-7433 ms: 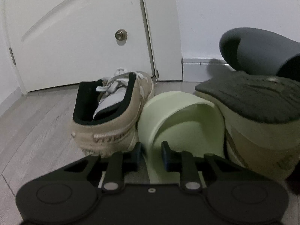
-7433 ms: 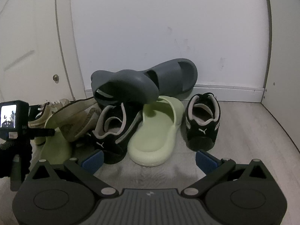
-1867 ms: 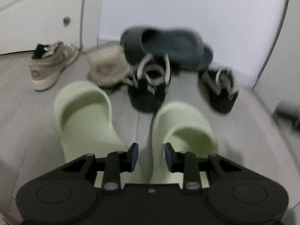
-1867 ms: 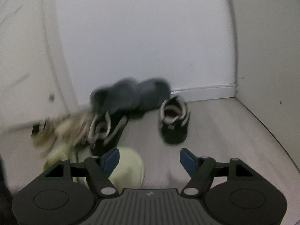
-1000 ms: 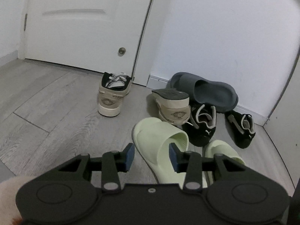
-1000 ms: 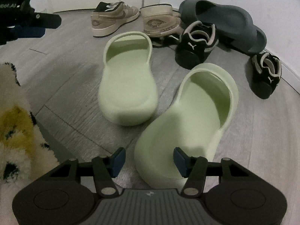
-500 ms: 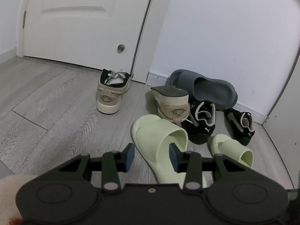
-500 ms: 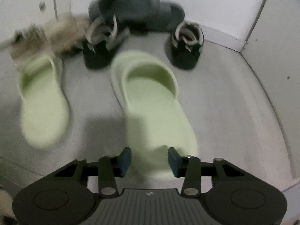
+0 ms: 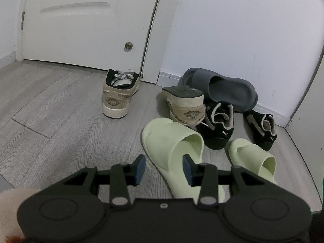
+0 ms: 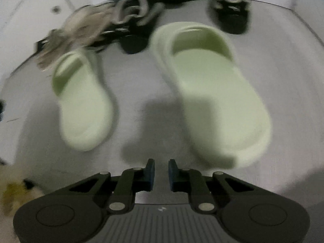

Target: Organize scattered shoes

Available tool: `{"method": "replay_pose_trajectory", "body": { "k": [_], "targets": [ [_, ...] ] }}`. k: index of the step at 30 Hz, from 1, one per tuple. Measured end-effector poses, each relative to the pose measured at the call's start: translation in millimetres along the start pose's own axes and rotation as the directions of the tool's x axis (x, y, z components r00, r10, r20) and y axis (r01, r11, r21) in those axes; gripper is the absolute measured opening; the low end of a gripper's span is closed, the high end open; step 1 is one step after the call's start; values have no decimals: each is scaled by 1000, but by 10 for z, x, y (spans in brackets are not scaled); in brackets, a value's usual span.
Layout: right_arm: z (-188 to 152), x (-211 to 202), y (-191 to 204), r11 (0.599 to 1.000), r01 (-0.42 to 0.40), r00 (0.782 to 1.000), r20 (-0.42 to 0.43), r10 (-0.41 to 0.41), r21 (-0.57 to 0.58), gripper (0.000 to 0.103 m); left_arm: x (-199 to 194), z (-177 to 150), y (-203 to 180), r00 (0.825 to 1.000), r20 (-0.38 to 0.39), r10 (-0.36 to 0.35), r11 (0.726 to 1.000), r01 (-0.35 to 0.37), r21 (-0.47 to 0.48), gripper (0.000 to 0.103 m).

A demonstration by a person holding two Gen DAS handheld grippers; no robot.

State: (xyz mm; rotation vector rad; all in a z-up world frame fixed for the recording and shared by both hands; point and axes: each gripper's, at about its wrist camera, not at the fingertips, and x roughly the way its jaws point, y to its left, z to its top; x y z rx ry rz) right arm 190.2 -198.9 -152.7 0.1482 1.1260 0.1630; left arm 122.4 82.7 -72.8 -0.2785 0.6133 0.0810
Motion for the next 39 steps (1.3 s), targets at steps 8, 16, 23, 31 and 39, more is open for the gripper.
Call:
{"method": "replay_pose_trajectory", "body": {
  "k": [8,16,23,31,39],
  "targets": [
    [103,4,-284,982,128,990,33,-134,141,16,-1,10,1,1000,4,-6,1000,6,-1,41],
    [443,85,-678,940,155,969,138,-205,303,16,-8,9,-19,1000,4,0,1000,0,2,42],
    [569,-66,-625,930,181,875,380,-301,319,27,14,12,-9,1000,-4,-3,1000,3,-2,42],
    [716,204,237,949,311,803,548,-236,-47,75,126,18,-82,999,-49,3,1000,-2,31,43],
    [813,681,430,872,476,770,532,-352,-111,80,139,6,21,998,-58,-20,1000,19,-21,44]
  ]
}}
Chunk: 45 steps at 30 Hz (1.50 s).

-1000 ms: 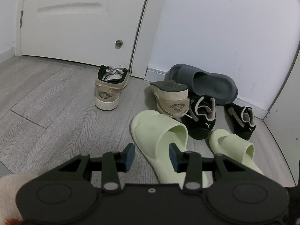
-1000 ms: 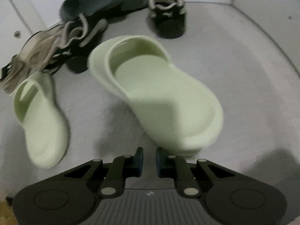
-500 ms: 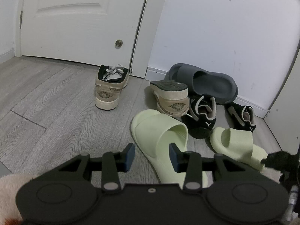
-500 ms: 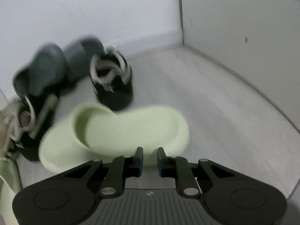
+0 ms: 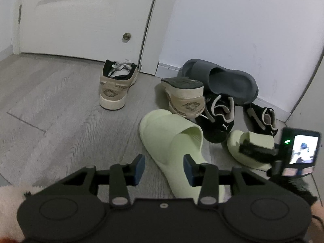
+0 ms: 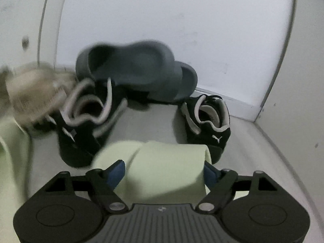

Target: Organize scattered shoes

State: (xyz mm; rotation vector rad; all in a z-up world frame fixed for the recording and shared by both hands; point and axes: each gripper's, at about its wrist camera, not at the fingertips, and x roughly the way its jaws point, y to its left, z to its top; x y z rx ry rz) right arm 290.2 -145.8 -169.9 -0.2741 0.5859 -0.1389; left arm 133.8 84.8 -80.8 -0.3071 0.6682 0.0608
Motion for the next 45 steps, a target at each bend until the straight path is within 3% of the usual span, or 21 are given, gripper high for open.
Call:
{"method": "replay_pose_trajectory", "body": {
  "k": [5,19,25,30,36,37,38,41,43,44,45],
  "targets": [
    [-20,-59,-151,998,11,997,-83,-6,61,80,36,5,-17,1000,-6,-7,1000,7,0,44],
    [-388,-591,-285,1000,-14,981,-194,18,23,79,12,2,-29,1000,12,-6,1000,6,10,44],
    [-409,-744,-163,976,-202,964,-190,184,-81,78,-9,-2,-16,1000,21,-9,1000,9,9,44],
    [-429,-950,-19,925,-343,930,-200,310,-164,78,-46,-10,0,999,38,-18,1000,18,4,44],
    [-362,-1134,-315,908,-406,897,-147,418,100,80,-49,-9,-6,999,41,-22,1000,22,6,44],
    [-352,-1163,-428,892,-410,891,-123,437,192,80,-58,-10,1,999,43,-23,1000,23,5,44],
    [-362,-1182,-627,846,-405,887,-76,456,346,80,-58,-10,0,999,43,-23,1000,23,5,44],
    [-493,-1121,-1054,668,-351,884,-2,467,656,80,-55,-8,-6,999,42,-22,1000,22,7,45],
    [-597,-1036,-1241,580,-258,900,-25,434,773,80,-53,-7,-12,999,41,-21,1000,21,10,46],
    [-678,-971,-1333,535,-171,914,-70,401,827,79,-52,-8,-26,999,41,-20,1000,19,12,46],
    [-703,-937,-1347,529,-131,917,-100,387,838,79,-50,-8,-31,999,40,-19,1000,18,14,46]
  ]
}}
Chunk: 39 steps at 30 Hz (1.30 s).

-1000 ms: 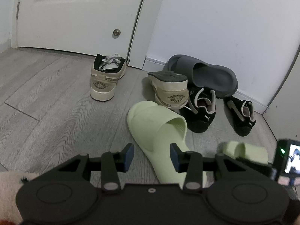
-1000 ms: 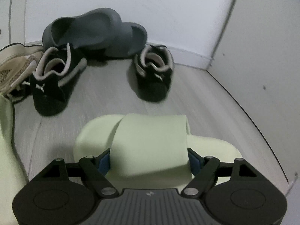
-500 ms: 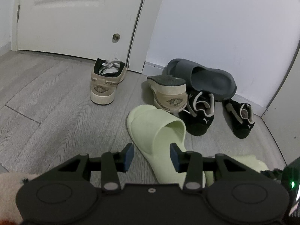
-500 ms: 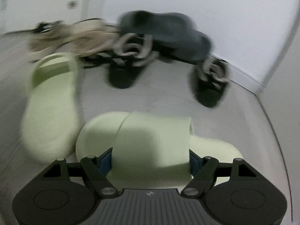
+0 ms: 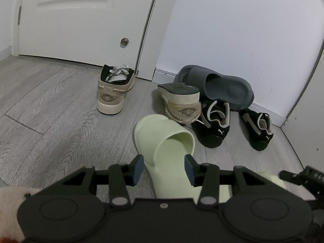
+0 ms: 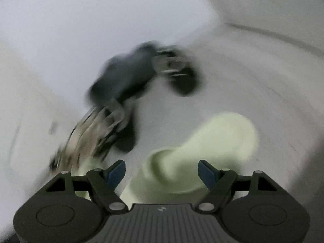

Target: Organize scattered shoes

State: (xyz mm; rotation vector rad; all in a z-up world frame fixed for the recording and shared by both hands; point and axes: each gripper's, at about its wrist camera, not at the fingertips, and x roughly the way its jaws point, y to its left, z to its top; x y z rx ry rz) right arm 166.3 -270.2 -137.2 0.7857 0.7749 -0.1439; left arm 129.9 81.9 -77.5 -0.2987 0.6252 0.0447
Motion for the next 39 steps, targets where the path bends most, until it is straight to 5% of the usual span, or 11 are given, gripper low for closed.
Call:
{"method": "replay_pose_trajectory", "body": {
  "k": [10,27,31,39],
  "targets": [
    [31,226,202,993,114,993,6,-114,-33,63,7,-5,-8,1000,-4,2,1000,-2,3,46],
    [253,859,565,974,45,999,19,-42,-224,63,110,10,-24,999,-41,-10,1000,11,15,46],
    [82,802,621,959,36,999,22,-31,-280,93,91,6,-24,999,-34,-12,1000,13,14,47],
    [-260,687,732,921,18,1000,25,-9,-389,95,54,-1,-13,1000,-18,-14,1000,14,10,51]
  ]
}}
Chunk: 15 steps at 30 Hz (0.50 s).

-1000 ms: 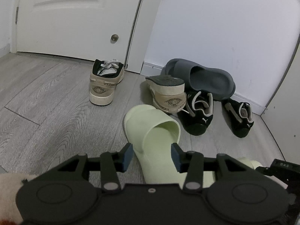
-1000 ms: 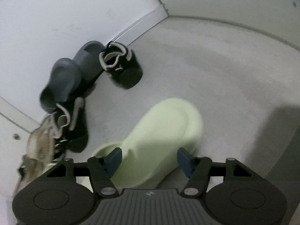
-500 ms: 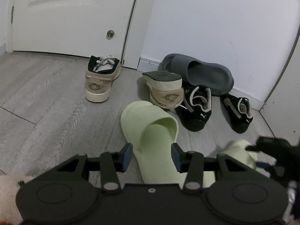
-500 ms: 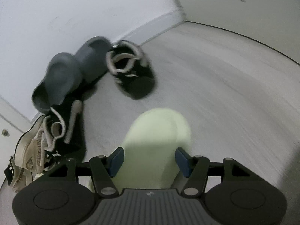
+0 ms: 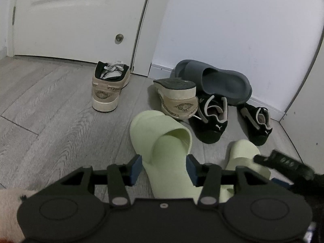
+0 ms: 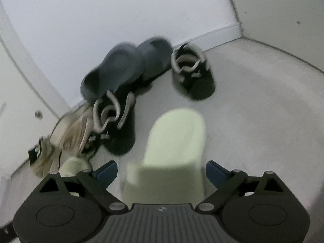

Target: Organize scattered shoes

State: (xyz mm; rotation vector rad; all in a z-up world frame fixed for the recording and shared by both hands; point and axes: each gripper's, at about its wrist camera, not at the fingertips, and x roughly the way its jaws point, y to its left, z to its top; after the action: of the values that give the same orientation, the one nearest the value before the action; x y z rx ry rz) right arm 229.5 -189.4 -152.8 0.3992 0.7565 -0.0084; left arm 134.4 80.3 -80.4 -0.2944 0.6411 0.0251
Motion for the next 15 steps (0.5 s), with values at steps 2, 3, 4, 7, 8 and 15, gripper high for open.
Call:
{"method": "replay_pose_trajectory", "body": {
  "k": [2,3,4,7,8,15],
  "targets": [
    [-62,-19,57,999,-1,1000,1,1,-35,97,-1,9,7,1000,3,2,1000,-2,-7,52],
    [-79,0,81,998,7,1000,-1,-7,-68,97,-1,12,8,1000,4,4,1000,-4,-9,52],
    [-96,20,105,995,15,1000,-3,-15,-100,97,-4,11,7,1000,5,5,1000,-5,-9,52],
    [-141,56,161,983,30,1000,2,-30,-183,93,-9,10,2,1000,7,4,1000,-4,-8,52],
    [-150,52,167,980,25,1000,2,-25,-199,92,-9,10,2,1000,7,4,1000,-4,-8,52],
    [-247,-19,235,947,-95,994,-73,76,-306,92,-9,10,0,1000,8,3,1000,-3,-8,52]
  ]
}}
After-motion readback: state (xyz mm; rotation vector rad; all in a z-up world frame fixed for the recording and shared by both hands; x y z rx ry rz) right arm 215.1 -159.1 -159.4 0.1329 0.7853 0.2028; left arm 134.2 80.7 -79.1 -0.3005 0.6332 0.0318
